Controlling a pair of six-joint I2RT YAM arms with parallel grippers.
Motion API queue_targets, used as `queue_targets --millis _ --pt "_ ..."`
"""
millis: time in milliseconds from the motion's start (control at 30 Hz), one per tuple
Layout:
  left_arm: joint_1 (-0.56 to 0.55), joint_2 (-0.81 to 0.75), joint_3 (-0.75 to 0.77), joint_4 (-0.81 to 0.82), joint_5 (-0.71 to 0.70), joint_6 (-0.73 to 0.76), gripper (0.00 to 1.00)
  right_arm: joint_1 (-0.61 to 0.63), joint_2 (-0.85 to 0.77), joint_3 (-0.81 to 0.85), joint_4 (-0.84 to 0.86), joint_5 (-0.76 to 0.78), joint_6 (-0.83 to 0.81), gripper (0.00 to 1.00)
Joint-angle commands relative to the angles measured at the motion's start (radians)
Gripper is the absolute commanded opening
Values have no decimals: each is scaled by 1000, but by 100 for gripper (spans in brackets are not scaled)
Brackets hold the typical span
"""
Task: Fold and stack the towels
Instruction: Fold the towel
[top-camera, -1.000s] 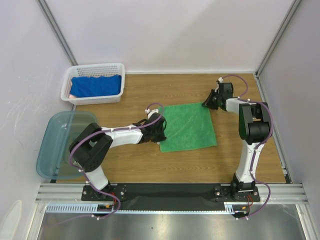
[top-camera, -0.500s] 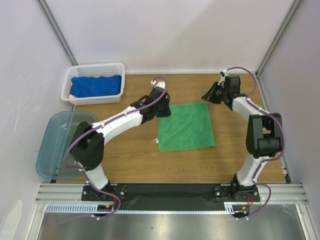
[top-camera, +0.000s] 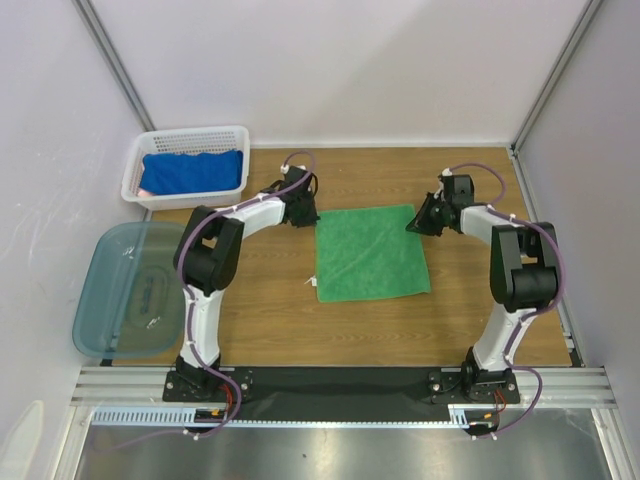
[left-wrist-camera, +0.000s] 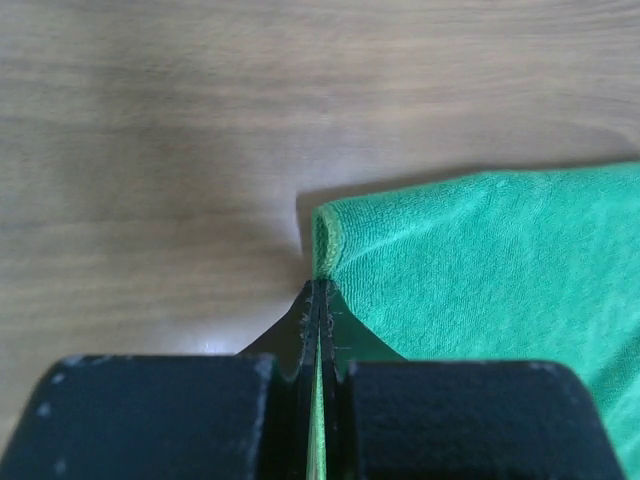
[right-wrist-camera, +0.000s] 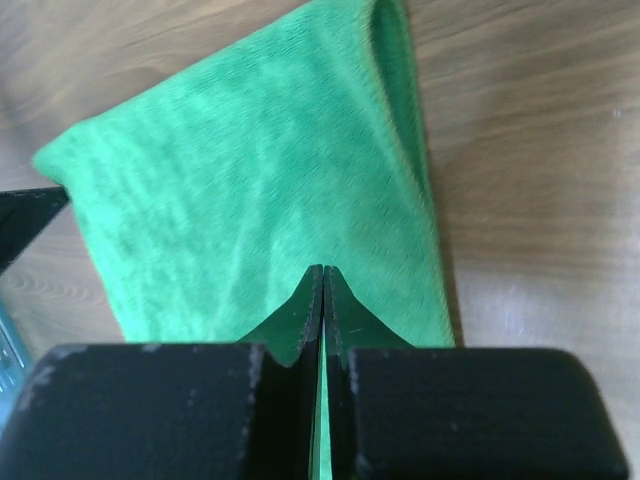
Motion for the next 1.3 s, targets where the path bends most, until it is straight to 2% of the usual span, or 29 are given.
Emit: queue_targets --millis 0,333,433,500,533,600,700,733,767,800,867,967,1000,1100,1133,1267 --pt "20 24 103 29 52 29 0 -1 49 63 32 19 20 0" --pt "64 94 169 5 58 46 0 3 107 81 9 34 23 0" --pt "63 28 129 14 74 93 1 3 81 109 -31 20 14 0" --pt "60 -68 92 17 87 106 5 3 44 121 -54 10 7 0" --pt "58 -103 71 18 89 103 8 3 30 127 -77 9 2 0" --pt "52 -221 -7 17 87 83 19 -1 -14 130 -100 2 3 0" --pt "32 -336 -148 24 77 14 41 -1 -62 103 -134 -6 19 9" --pt "27 -411 -188 30 75 -32 47 -1 -95 69 -148 -3 26 16" --pt "20 -444 -274 35 74 -58 57 -1 -111 51 -155 0 42 18" --pt "6 -475 -316 38 75 -87 60 -4 -131 28 -160 -1 46 20" --pt "-14 -566 -449 78 83 -162 70 -2 -180 -44 -177 2 63 31" --pt "-69 -649 -601 141 64 -239 82 -5 -238 -127 -231 57 89 37" --pt "-97 -660 -629 152 60 -270 83 -10 -247 -141 -252 72 94 45" --pt "-155 -687 -722 228 55 -305 83 -20 -307 -224 -283 97 99 53" --pt "-167 -690 -741 245 48 -329 83 -24 -326 -242 -290 114 99 59" --pt "-215 -690 -804 261 8 -397 82 -31 -402 -305 -320 154 103 70"
